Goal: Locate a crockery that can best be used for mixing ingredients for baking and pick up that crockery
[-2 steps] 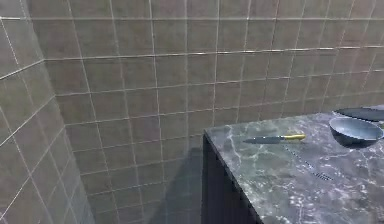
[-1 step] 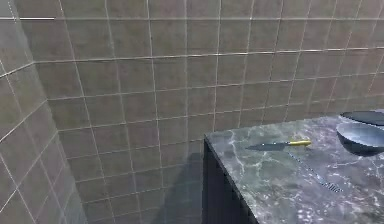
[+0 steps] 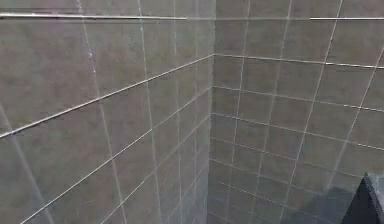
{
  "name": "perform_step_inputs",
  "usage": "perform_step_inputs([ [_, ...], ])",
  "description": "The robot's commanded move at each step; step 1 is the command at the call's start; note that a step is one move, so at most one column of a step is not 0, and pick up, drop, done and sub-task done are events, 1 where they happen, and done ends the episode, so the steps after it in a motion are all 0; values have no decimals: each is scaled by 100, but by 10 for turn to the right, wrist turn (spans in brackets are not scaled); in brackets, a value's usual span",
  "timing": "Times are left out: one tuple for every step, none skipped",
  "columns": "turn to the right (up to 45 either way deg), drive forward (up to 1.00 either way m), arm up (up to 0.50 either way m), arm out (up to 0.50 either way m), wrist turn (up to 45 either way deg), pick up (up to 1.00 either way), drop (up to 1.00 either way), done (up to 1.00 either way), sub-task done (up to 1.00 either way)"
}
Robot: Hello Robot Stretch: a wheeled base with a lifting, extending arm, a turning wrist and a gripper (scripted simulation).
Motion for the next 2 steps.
perform_step_inputs([
  [240, 0, 0, 0, 0, 0, 0, 0, 0],
  [0, 50, 0, 0, 0, 0, 0, 0, 0],
])
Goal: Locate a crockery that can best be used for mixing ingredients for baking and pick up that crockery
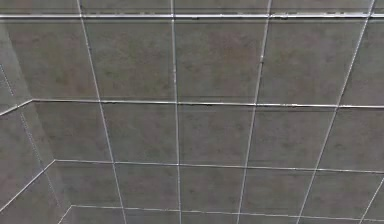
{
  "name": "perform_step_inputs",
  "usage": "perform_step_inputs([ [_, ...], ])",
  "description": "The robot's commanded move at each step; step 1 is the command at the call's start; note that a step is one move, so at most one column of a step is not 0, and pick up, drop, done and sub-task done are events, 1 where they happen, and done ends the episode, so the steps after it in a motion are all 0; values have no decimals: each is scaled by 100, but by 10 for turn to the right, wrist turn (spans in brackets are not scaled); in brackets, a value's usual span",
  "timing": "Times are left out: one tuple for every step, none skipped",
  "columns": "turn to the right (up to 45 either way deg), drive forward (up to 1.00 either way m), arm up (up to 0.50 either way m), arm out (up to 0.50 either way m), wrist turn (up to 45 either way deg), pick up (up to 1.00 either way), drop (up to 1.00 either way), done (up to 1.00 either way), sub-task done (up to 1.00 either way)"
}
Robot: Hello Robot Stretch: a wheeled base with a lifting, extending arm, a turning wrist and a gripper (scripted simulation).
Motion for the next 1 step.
perform_step_inputs([
  [120, 0, 0, 0, 0, 0, 0, 0, 0],
])
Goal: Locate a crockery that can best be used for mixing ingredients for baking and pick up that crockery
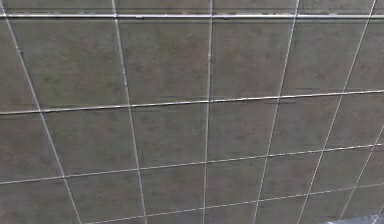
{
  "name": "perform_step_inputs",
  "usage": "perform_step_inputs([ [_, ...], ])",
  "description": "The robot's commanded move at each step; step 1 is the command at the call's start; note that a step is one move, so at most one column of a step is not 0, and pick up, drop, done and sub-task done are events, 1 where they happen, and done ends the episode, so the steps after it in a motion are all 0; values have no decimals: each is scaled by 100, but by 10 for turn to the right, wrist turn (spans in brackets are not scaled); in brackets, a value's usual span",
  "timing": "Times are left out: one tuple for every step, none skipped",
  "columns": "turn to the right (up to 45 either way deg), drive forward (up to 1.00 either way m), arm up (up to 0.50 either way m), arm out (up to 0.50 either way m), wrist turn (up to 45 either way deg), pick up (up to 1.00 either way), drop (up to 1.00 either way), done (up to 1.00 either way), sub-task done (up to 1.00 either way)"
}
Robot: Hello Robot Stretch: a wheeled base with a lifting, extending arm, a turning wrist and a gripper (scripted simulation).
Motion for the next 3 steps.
perform_step_inputs([
  [0, 5, 0, 0, 0, 0, 0, 0, 0],
  [-90, 0, 0, 0, 0, 0, 0, 0, 0],
  [0, 0, 50, 0, 0, 0, 0, 0, 0],
])
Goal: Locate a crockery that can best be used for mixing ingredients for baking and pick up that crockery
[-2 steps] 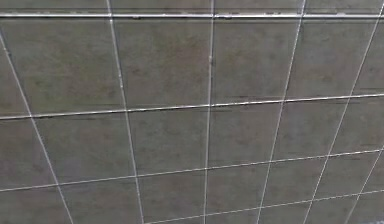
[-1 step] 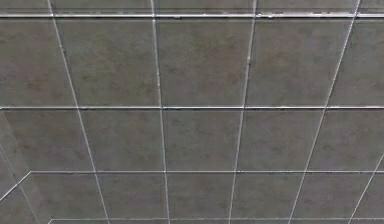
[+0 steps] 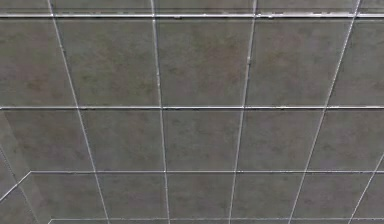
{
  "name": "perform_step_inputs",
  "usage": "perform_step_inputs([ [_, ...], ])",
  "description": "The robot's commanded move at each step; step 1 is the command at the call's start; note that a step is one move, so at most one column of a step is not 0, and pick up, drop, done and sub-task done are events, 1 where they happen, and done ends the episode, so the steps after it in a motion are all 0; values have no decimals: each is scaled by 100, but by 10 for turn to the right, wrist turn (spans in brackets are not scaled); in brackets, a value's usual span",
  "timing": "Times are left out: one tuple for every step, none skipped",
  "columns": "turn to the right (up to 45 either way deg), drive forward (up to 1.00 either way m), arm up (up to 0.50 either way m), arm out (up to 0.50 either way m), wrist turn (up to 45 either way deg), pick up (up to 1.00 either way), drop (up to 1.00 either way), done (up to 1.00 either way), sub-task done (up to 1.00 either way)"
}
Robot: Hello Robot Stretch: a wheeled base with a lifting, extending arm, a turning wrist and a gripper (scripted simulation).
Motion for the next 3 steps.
perform_step_inputs([
  [0, 0, 38, 0, 0, 0, 0, 0, 0],
  [0, 0, 0, 48, 0, 0, 0, 0, 0],
  [0, 0, 0, 0, 450, 0, 0, 0, 0],
])
